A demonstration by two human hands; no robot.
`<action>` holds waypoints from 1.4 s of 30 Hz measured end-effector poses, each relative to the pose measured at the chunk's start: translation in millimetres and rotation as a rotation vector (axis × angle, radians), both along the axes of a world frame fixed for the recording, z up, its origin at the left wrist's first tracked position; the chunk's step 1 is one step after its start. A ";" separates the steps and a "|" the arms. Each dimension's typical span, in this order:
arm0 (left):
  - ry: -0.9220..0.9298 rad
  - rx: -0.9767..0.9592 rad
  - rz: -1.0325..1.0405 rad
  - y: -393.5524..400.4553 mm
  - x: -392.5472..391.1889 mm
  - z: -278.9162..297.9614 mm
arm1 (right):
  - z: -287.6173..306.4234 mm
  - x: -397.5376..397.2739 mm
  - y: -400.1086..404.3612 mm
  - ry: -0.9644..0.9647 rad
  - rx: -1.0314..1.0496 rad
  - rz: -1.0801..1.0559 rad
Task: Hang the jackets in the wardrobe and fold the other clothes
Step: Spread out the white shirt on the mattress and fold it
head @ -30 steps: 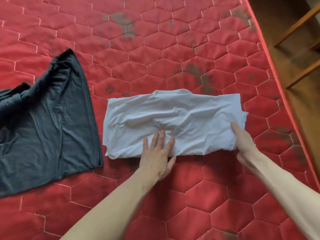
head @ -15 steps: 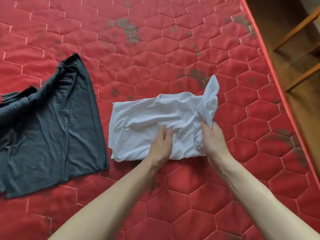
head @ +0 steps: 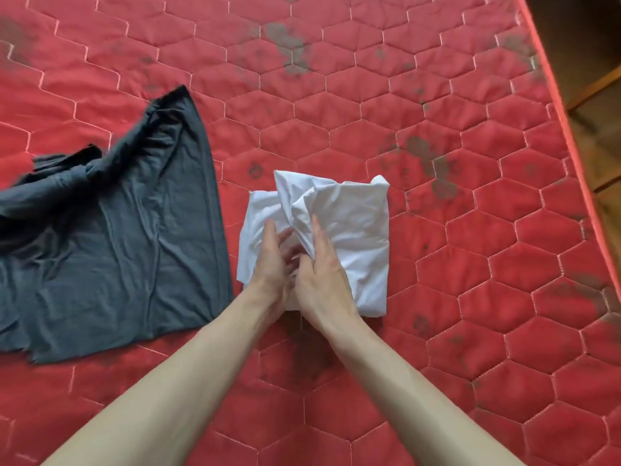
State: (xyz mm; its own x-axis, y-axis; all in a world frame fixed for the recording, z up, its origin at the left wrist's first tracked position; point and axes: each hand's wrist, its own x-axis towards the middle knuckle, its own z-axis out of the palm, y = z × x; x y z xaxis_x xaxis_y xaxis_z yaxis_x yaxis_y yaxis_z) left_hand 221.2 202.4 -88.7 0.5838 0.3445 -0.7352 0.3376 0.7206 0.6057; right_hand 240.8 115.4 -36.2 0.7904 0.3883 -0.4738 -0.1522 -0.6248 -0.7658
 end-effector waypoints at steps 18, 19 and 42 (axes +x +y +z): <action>0.194 0.561 -0.176 58.7 -28.0 -27.5 | -46.5 31.9 -44.5 -0.435 0.013 0.142; 0.216 0.542 -0.173 59.5 -29.3 -31.2 | -50.8 41.8 -52.7 -0.548 -0.054 0.158; -0.060 1.690 -0.550 23.6 -29.5 -25.4 | -114.6 65.8 -19.1 -0.718 -0.469 0.529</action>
